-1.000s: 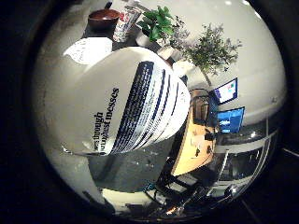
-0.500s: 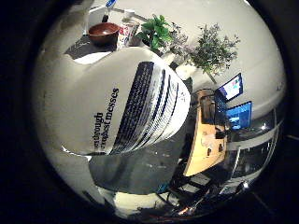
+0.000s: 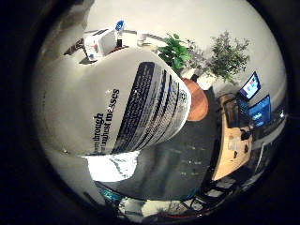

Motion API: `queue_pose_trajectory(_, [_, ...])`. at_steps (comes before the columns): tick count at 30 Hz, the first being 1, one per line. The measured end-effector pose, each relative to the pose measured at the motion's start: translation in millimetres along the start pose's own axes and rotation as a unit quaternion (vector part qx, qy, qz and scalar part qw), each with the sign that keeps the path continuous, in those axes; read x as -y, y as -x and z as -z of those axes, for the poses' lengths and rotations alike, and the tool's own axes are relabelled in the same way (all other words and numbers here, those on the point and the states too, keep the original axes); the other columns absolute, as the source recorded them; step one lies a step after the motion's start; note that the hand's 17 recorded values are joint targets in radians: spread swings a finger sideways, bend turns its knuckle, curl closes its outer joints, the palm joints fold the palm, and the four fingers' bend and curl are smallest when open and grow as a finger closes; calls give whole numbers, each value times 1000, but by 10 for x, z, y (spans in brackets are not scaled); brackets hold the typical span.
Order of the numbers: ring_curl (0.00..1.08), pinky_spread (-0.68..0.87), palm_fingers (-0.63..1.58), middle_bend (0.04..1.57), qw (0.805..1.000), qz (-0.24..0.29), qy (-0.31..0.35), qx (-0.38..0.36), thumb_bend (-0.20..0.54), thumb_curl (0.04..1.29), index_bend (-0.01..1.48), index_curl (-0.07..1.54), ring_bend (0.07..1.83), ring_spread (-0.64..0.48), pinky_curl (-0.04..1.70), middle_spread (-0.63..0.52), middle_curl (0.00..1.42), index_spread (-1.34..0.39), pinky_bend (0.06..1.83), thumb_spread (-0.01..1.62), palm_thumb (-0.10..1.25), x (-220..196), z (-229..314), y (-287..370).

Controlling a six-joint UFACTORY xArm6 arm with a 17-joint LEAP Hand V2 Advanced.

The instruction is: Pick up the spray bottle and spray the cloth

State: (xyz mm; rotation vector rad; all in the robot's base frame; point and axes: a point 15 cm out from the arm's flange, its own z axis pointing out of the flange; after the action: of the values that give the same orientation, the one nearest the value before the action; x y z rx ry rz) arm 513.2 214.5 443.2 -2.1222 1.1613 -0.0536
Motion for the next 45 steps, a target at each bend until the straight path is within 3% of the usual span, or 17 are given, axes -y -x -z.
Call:
queue_pose_trajectory(4, [872, -226, 1092, 1284, 999, 3, -28, 45, -17, 828, 1214, 766, 1297, -248, 1470, -165, 887, -212, 1006, 835, 988, 111, -34, 148])
queue_pose_trajectory(14, [876, -229, 1091, 1286, 983, -45, -81, 158, -18, 832, 1213, 768, 1296, -249, 1484, -165, 886, -212, 990, 827, 980, 401, -277, 413])
queue_pose_trajectory(26, [878, -230, 1091, 1295, 935, -104, -100, 324, -17, 841, 1193, 778, 1295, -249, 1485, -152, 875, -205, 973, 832, 974, 861, -859, 853])
queue_pose_trajectory(32, [880, -231, 1088, 1299, 919, -119, -90, 366, -16, 843, 1193, 781, 1291, -251, 1486, -150, 872, -205, 966, 832, 977, 936, -1168, 945])
queue_pose_trajectory(45, [879, -236, 1088, 1303, 904, -152, -48, 396, -17, 839, 1191, 783, 1284, -252, 1512, -148, 865, -205, 950, 831, 979, 652, -1796, 1085])
